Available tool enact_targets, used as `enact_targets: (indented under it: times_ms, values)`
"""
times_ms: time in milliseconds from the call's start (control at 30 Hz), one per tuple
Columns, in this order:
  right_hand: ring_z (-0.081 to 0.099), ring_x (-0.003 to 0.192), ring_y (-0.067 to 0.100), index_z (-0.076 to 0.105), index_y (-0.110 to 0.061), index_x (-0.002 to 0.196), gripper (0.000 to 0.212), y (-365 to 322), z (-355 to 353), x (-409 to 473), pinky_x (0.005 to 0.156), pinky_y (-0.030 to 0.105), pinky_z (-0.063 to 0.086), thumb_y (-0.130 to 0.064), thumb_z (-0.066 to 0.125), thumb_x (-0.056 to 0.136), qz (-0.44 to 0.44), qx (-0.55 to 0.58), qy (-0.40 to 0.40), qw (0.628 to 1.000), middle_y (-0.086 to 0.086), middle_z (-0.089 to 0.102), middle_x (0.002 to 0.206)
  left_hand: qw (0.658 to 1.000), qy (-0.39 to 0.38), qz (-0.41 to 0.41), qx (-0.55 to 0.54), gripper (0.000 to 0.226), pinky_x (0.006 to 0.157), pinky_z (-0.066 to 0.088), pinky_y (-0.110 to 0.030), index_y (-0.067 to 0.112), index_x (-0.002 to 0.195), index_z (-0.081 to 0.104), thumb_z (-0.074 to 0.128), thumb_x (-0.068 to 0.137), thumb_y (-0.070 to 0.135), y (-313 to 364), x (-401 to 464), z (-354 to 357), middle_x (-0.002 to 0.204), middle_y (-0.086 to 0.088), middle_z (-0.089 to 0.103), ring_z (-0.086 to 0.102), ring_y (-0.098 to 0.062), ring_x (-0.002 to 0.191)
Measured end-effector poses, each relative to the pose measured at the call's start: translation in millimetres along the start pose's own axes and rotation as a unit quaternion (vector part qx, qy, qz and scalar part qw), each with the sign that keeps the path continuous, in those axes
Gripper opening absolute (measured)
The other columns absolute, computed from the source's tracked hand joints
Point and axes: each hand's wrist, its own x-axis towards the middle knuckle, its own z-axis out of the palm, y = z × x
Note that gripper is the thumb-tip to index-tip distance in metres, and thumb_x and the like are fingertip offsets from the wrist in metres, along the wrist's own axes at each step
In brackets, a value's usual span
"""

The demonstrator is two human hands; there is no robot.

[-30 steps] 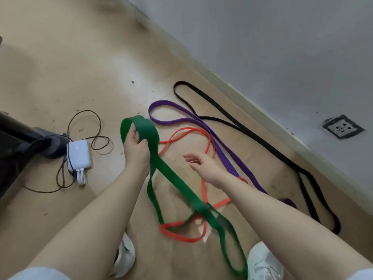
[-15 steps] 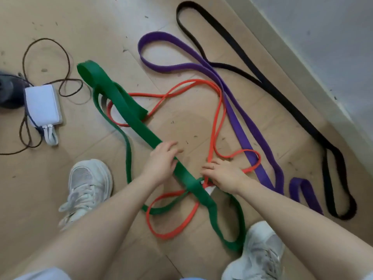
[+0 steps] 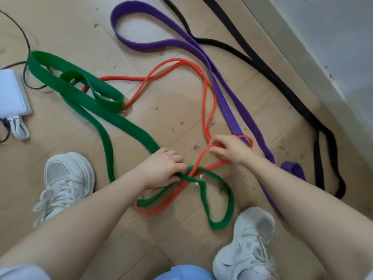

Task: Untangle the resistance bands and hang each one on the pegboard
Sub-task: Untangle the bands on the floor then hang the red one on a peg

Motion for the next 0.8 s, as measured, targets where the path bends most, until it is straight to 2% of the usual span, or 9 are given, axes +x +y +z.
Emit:
enact_targets:
  times_ms: [133,267,333,433,500,567,633,700,800]
  values:
    - [0.061,0.071,0.012,0.055,-0.025,0.081,0.013,-6,-28,6,0.063,0.028,0.048,-0.029,0.053,0.094,0.095,0.105,0.16,0.977,-0.003,0.064,0.078,1.0,-0.005,-0.02,-0.017,0.015,0.076,0.034,-0.028,0.024,0.093,0.065,0.064,0.083,0.035,-3,-14,-19,0.087,0.005,0.054,0.052,-0.019,0.085]
    - [0.064,0.073,0.026,0.052,-0.016,0.086,0.022,-4,-40,25,0.071,0.04,0.052,-0.029,0.039,0.098,0.231,0.302,0.335,0.862,0.008,0.064,0.081,0.998,-0.051,-0.04,0.001,0.021,0.092,0.029,-0.028,0.028,0.106,0.063,0.058,0.087,0.033,-1,-16,-29,0.101,0.007,0.051,0.044,-0.015,0.099]
    - [0.06,0.096,0.032,0.055,-0.009,0.105,0.025,-5,-34,26,0.078,0.036,0.046,-0.027,0.039,0.098,0.257,0.181,0.292,0.903,0.016,0.062,0.106,0.995,-0.079,-0.054,0.014,0.023,0.098,0.028,-0.03,0.03,0.11,0.063,0.056,0.087,0.032,1,-16,-28,0.107,0.006,0.051,0.044,-0.017,0.105]
    - [0.044,0.121,0.035,0.04,-0.007,0.136,0.046,-9,-7,10,0.096,0.044,0.043,-0.023,0.05,0.094,0.204,-0.051,0.215,0.954,0.018,0.042,0.136,0.99,-0.111,-0.077,0.034,0.028,0.103,0.027,-0.03,0.031,0.116,0.062,0.053,0.089,0.028,6,-11,-17,0.109,0.005,0.049,0.041,-0.017,0.11]
    - [0.053,0.108,0.039,0.052,-0.007,0.125,0.04,-10,12,-2,0.085,0.047,0.05,-0.008,0.059,0.085,0.024,-0.14,0.232,0.962,0.021,0.052,0.123,0.989,-0.12,-0.079,0.034,0.031,0.107,0.023,-0.03,0.031,0.116,0.063,0.051,0.088,0.028,12,-9,-8,0.109,0.006,0.05,0.04,-0.017,0.111]
    - [0.057,0.093,0.039,0.063,-0.007,0.106,0.027,-1,28,-11,0.072,0.04,0.05,-0.001,0.058,0.08,-0.136,-0.249,0.118,0.952,0.019,0.058,0.104,0.989,-0.118,-0.082,0.026,0.036,0.108,0.02,-0.03,0.03,0.109,0.068,0.044,0.084,0.037,16,-9,1,0.105,0.006,0.054,0.043,-0.017,0.106]
    - [0.05,0.107,0.033,0.057,-0.011,0.114,0.026,7,39,-20,0.081,0.038,0.04,-0.009,0.046,0.091,-0.146,-0.357,-0.042,0.922,0.014,0.051,0.117,0.992,-0.1,-0.08,0.02,0.051,0.103,0.028,-0.033,0.025,0.093,0.074,0.03,0.08,0.05,18,-9,10,0.095,0.004,0.058,0.051,-0.02,0.094]
    - [0.046,0.11,0.03,0.05,-0.012,0.12,0.027,13,45,-25,0.082,0.037,0.038,-0.013,0.041,0.095,-0.1,-0.379,-0.084,0.916,0.012,0.046,0.122,0.987,-0.125,-0.087,0.04,0.054,0.094,0.034,-0.032,0.021,0.092,0.071,0.032,0.087,0.057,22,-8,16,0.098,0.002,0.057,0.056,-0.02,0.089]
    - [0.059,0.072,0.026,0.062,-0.01,0.082,0.023,11,51,-24,0.053,0.029,0.04,-0.014,0.078,0.067,-0.062,-0.349,-0.073,0.932,0.01,0.061,0.081,0.985,-0.1,-0.119,0.074,0.04,0.082,0.041,-0.031,0.016,0.113,0.057,0.05,0.089,0.048,27,2,25,0.114,-0.003,0.054,0.059,-0.024,0.098]
